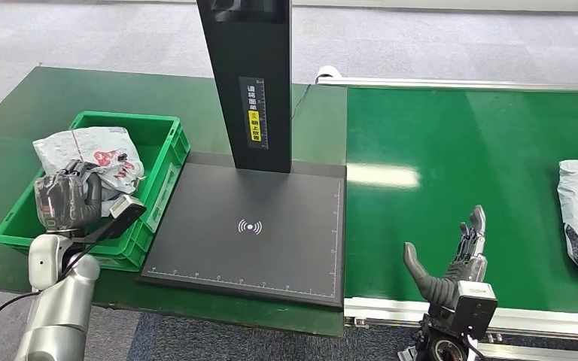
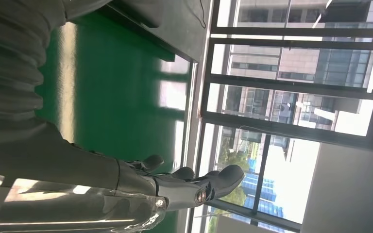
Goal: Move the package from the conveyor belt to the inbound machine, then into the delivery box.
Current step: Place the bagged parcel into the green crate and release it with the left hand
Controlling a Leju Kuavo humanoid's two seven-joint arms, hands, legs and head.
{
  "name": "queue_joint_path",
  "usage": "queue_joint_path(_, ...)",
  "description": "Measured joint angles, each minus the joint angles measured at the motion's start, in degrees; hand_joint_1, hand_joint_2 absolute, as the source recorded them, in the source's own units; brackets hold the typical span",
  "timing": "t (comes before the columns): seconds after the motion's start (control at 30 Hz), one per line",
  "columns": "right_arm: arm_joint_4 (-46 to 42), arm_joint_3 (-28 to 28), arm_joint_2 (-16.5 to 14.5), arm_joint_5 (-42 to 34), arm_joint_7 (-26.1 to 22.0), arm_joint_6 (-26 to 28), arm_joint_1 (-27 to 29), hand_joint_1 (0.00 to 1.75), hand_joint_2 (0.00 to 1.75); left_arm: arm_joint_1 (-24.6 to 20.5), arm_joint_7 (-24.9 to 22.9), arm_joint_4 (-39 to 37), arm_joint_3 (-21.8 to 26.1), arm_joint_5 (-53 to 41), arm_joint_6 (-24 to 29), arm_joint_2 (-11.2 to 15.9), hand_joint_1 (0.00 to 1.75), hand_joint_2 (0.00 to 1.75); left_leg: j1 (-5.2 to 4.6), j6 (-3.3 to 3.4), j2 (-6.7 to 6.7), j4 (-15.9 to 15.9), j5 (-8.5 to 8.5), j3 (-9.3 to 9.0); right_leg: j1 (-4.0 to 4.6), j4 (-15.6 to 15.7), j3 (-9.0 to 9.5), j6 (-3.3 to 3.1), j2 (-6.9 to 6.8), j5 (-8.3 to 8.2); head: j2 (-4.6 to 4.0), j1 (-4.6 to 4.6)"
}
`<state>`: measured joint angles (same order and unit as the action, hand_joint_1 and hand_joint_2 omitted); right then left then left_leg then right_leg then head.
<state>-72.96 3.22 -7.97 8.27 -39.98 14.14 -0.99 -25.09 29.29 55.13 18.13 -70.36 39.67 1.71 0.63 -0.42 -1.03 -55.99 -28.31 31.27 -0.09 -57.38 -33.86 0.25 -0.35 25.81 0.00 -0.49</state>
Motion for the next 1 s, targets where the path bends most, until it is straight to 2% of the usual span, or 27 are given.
queue_joint_path(0.1,0.0,-0.29,0.32,-0.5,0.0,0.4,0.3,0.0,1.75,-0.56,-0.42,-1.94,1.89,-5.03,0.07,-1.3,1.75,1.75,0.0,0.0,-0.01,0.0,0.0,-0.01,0.0,0.0,0.01,0.0,0.0,0.0,0.0,-0.01)
queue_joint_path(0.23,-0.01,-0.46,0.69,-0.86,0.0,0.97,0.87,0.0,1.75,-0.59,-6.53,-3.45,2.93,-14.49,0.09,-2.62,1.75,1.75,0.0,0.0,-0.01,0.0,0.0,-0.01,0.0,0.0,0.0,0.0,0.0,0.0,0.0,0.0)
queue_joint_path(0.37,-0.12,-0.45,1.06,-1.27,0.0,1.78,1.78,0.0,1.75,-0.75,-11.55,-4.93,2.63,-18.26,0.15,-2.94,1.75,1.75,0.0,0.0,0.01,0.0,0.0,-0.01,0.0,0.0,0.0,0.0,0.0,0.0,0.0,-0.01)
queue_joint_path(0.4,-0.2,-0.44,1.15,-1.39,0.0,1.9,2.07,0.0,1.75,-0.91,-12.39,-5.38,2.41,-18.61,0.18,-2.95,1.7,1.75,0.0,0.0,0.02,0.0,0.0,-0.01,0.0,0.0,0.0,0.0,-0.02,0.0,0.0,-0.02)
queue_joint_path(0.5,-0.6,-0.42,1.43,-1.68,0.0,2.21,2.95,0.0,1.75,-1.83,-12.83,-7.06,1.85,-17.38,0.24,-2.91,0.39,1.75,0.0,0.0,0.13,0.0,0.01,-0.02,0.0,0.01,0.06,0.0,-0.16,0.0,0.0,-0.01)
queue_joint_path(0.53,-0.75,-0.41,1.52,-1.73,0.0,2.28,3.22,0.0,1.75,-2.22,-12.37,-7.68,1.8,-16.41,0.24,-2.91,0.0,1.75,0.0,0.01,0.19,0.0,0.03,-0.03,0.0,0.01,0.09,0.0,-0.23,0.01,0.0,-0.01)
queue_joint_path(0.7,-1.61,-0.38,1.78,-1.8,0.0,2.57,4.42,0.0,1.75,-4.48,-7.86,-11.35,2.02,-10.78,0.24,-2.88,0.0,1.75,-0.01,0.03,0.53,0.01,0.17,-0.1,-0.02,0.02,0.3,0.0,-0.6,0.0,0.0,-0.01)
queue_joint_path(1.0,-3.1,-0.33,1.94,-1.68,0.0,2.84,5.79,0.0,1.75,-6.26,-2.78,-13.94,2.79,-7.02,0.24,-2.89,0.0,1.75,-0.01,-0.01,0.63,0.01,0.3,-0.2,-0.01,0.02,0.4,-0.09,-0.67,-0.06,0.0,-0.01)
